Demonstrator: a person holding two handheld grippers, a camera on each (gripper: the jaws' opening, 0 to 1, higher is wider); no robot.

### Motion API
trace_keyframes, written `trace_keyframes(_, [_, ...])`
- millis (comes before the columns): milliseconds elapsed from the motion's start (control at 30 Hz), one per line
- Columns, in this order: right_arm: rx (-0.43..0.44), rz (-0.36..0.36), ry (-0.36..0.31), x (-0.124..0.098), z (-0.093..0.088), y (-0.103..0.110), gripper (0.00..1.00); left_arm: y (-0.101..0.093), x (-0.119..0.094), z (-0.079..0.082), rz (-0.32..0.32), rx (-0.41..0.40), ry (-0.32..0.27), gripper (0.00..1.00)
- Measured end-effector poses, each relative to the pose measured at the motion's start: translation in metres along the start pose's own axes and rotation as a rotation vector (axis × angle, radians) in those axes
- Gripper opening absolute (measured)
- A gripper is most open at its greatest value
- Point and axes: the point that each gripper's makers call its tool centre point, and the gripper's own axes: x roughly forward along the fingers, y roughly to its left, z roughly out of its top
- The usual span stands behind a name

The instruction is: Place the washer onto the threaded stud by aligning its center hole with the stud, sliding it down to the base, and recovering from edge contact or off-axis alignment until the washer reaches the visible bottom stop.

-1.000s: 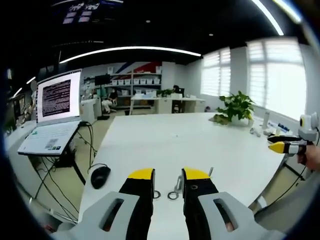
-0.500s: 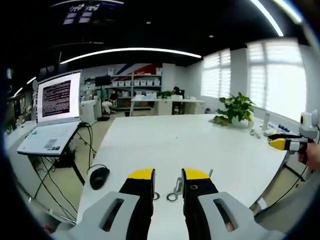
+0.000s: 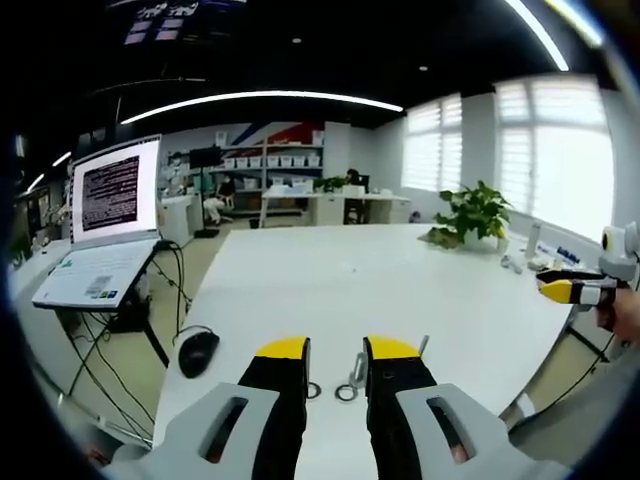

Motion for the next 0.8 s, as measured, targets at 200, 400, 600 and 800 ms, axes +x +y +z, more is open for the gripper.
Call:
trace_keyframes(200, [0.02,-0.027,-0.014,-0.001,0.001,-0.009,0.48,0.003,0.006,-0.003,-0.002,0.003,0.027,0.19])
trace_keyframes(400, [0.022,-0.028,-0.018,-0.001,0.001,-0.01,0.48,0.011,0.015,-0.016,0.027,-0.041,0.098,0.18])
trace_keyframes(600, [0.001,-0.018,-0.022,-0.002,0.002,-0.005,0.48,0.011,0.025,-0.028,0.018,-0.045,0.154,0.18])
trace_keyframes(800, [-0.013,-0.022,-0.027,-0.003,0.004,-0.006,0.48,0.009,0.037,-0.042,0.001,-0.032,0.236,0.19])
